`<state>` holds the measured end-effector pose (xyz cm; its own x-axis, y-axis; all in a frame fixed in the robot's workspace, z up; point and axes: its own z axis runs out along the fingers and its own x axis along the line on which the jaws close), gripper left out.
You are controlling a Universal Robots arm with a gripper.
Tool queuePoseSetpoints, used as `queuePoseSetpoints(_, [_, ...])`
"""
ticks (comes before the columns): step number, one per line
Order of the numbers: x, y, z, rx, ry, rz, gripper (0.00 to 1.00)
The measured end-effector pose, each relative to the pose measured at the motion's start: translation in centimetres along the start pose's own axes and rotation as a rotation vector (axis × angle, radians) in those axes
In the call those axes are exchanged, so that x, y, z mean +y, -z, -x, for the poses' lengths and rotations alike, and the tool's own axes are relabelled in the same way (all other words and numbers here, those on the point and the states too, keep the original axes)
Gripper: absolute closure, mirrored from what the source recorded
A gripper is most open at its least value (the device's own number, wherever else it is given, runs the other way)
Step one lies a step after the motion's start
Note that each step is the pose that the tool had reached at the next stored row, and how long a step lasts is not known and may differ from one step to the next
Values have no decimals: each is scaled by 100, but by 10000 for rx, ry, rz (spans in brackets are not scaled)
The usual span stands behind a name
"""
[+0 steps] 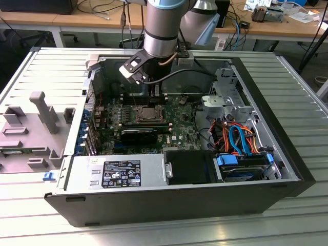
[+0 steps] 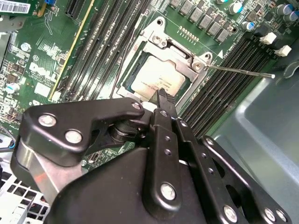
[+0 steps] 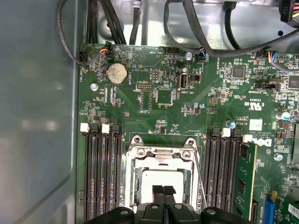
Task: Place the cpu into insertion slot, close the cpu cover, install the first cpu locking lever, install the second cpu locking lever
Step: 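Install the first cpu locking lever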
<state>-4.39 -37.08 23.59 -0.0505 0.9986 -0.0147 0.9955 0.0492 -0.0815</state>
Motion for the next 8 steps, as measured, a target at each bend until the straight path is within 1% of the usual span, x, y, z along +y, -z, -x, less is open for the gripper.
queuePoseSetpoints(5, [0, 1, 0, -4, 48, 0, 89])
queuePoseSetpoints(8, [0, 1, 0, -27, 339, 5, 89])
